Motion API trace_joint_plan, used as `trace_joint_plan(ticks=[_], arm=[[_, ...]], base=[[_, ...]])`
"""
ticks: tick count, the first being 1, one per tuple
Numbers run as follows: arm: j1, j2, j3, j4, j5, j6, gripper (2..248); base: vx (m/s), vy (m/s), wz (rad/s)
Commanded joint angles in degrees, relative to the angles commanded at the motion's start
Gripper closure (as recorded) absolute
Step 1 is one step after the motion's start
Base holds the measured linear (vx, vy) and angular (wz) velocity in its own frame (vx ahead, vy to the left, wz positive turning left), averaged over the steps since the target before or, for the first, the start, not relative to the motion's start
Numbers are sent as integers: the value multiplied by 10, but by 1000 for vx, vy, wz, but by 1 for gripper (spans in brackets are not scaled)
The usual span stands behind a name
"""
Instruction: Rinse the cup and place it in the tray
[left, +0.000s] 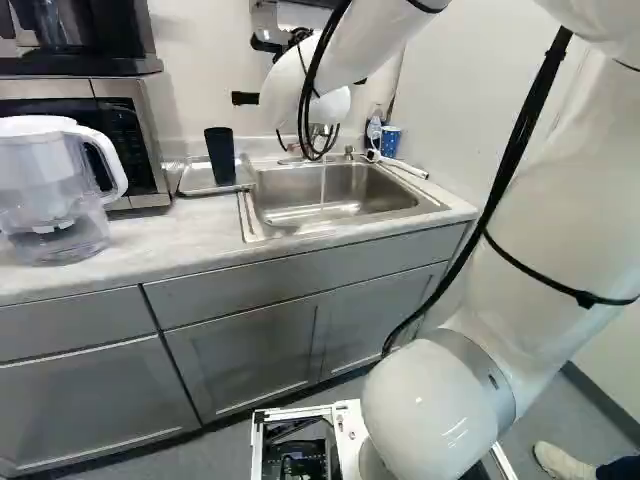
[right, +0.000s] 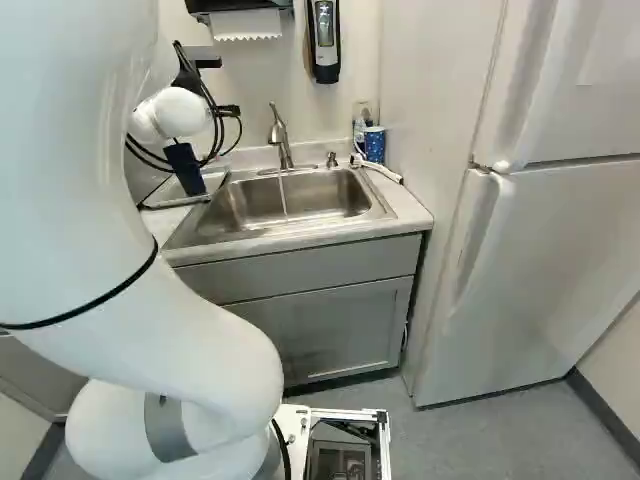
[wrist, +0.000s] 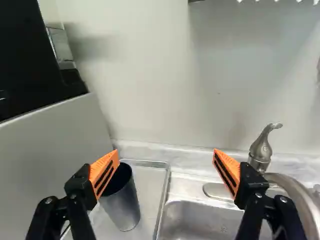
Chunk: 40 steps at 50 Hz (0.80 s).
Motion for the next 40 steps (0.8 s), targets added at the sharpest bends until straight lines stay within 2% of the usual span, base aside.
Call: trace_joint_plan(ticks=[16, 40], arm=[[-26, -8, -27, 0, -25, 0, 3], [-54, -53, -101, 0, -63, 0, 3]], base=[[0, 0, 0], [0, 0, 0]])
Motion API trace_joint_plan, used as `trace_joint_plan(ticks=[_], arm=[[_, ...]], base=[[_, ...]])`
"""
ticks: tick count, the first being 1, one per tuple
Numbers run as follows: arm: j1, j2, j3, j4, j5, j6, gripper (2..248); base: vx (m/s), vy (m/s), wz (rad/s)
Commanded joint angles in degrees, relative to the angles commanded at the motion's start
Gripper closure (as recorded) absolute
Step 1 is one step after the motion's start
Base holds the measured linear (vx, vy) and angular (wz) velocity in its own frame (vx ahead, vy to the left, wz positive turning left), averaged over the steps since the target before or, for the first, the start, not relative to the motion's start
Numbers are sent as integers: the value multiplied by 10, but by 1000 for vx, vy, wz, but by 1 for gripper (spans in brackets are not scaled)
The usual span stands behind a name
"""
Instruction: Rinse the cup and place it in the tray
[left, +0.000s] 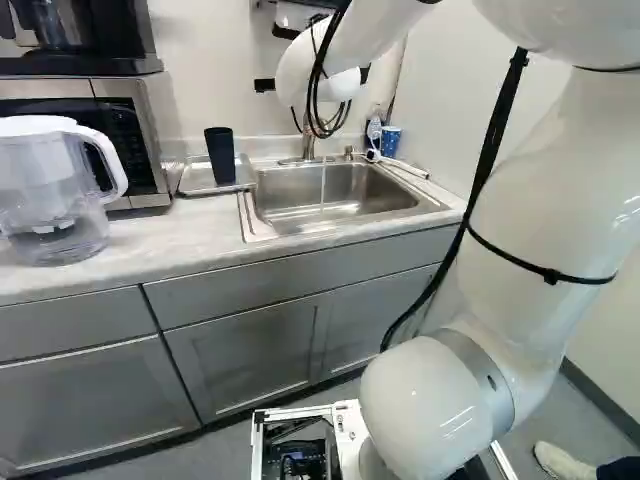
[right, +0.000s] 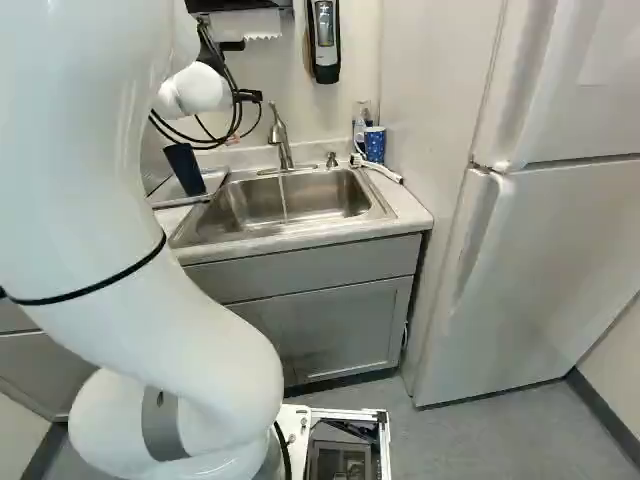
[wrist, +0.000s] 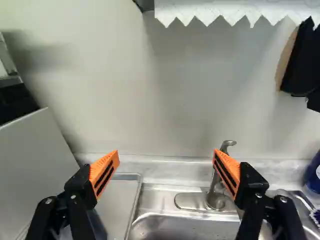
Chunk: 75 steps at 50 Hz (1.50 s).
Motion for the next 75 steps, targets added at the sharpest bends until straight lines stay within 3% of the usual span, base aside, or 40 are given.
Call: trace_joint_plan(ticks=[22, 47, 75], arm=[[-19, -51, -80, 0, -32, 0, 3], [-26, -120, -162, 0, -68, 0, 3], [-16, -144, -190, 0, -93, 0, 3]], base=[[0, 0, 0], [0, 0, 0], [0, 0, 0]])
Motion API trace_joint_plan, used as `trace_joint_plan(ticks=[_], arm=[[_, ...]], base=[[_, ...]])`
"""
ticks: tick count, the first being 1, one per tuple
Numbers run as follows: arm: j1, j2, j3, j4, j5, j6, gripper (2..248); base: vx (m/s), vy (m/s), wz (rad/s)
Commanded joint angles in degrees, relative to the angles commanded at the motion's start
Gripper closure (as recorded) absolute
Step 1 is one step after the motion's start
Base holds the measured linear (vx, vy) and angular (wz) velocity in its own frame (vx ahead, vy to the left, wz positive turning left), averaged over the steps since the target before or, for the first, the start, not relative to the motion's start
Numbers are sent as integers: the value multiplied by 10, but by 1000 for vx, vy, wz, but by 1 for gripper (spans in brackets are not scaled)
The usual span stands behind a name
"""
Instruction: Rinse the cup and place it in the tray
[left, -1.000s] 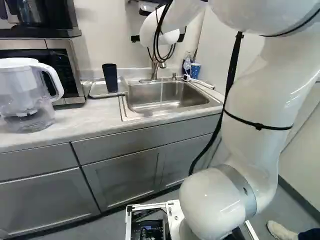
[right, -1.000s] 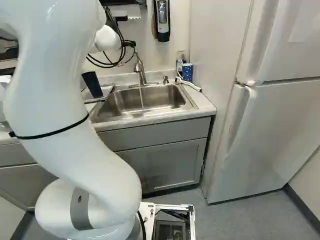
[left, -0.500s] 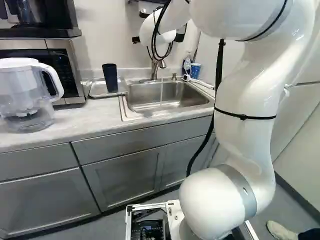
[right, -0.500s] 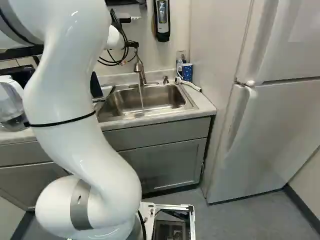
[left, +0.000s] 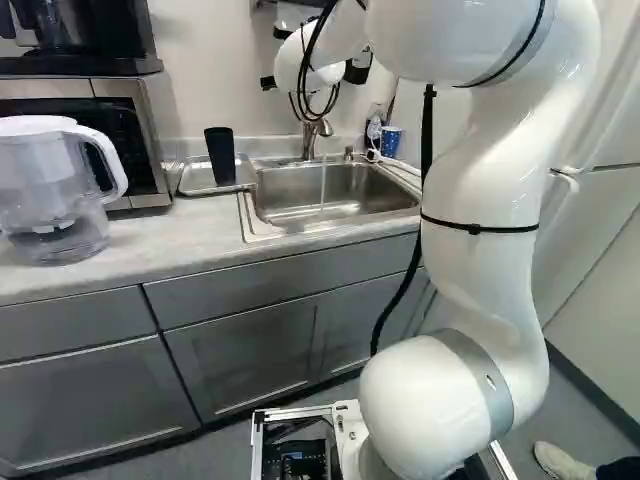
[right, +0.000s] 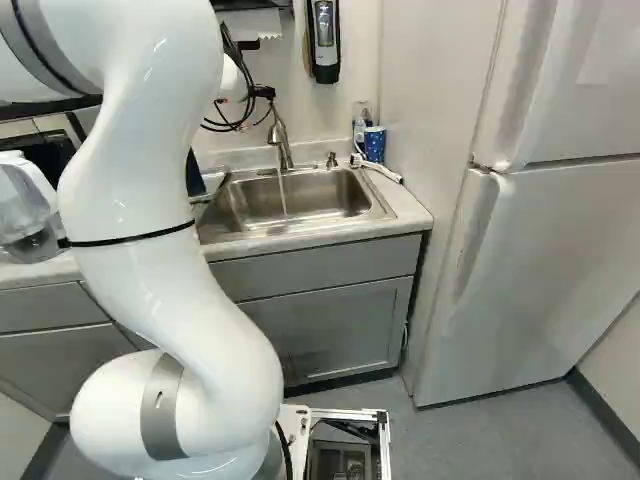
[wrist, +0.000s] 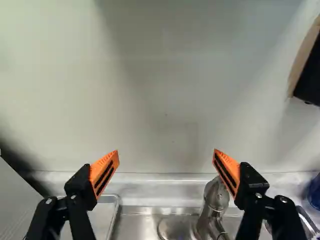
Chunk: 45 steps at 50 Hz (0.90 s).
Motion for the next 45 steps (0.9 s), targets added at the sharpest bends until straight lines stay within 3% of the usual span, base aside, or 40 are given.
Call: trace_joint_plan(ticks=[45], arm=[[2, 20, 23, 0, -33, 0, 3]], base=[[0, 0, 0]])
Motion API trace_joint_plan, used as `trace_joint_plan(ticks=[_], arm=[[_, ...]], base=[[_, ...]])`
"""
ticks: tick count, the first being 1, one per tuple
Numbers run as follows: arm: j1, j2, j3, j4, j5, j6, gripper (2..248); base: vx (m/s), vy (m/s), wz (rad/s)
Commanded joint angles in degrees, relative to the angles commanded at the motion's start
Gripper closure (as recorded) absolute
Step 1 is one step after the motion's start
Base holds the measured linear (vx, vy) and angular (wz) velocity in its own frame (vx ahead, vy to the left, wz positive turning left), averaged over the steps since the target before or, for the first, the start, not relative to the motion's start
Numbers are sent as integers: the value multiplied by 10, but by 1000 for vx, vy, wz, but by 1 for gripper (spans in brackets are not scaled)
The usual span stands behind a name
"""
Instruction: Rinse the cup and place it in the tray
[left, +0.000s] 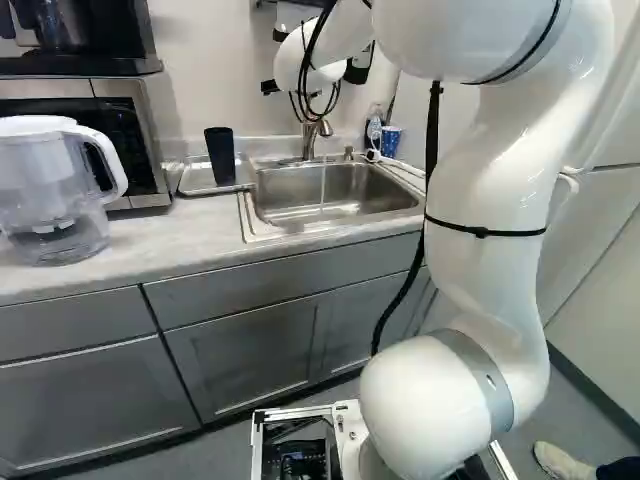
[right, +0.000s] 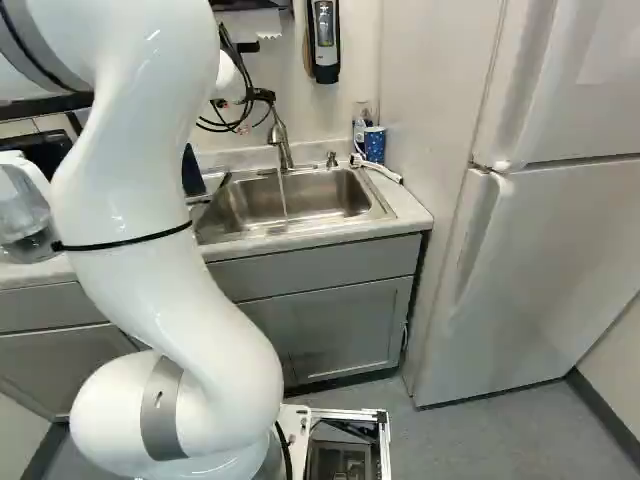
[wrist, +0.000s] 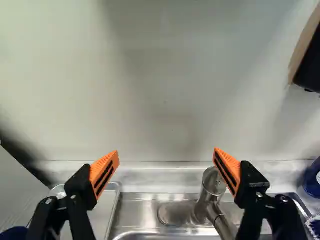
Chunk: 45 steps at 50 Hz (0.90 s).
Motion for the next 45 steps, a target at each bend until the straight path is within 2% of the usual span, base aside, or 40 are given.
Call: trace_joint_plan(ticks=[45], arm=[[2, 33, 37, 0, -38, 0, 3]], base=[[0, 0, 0]])
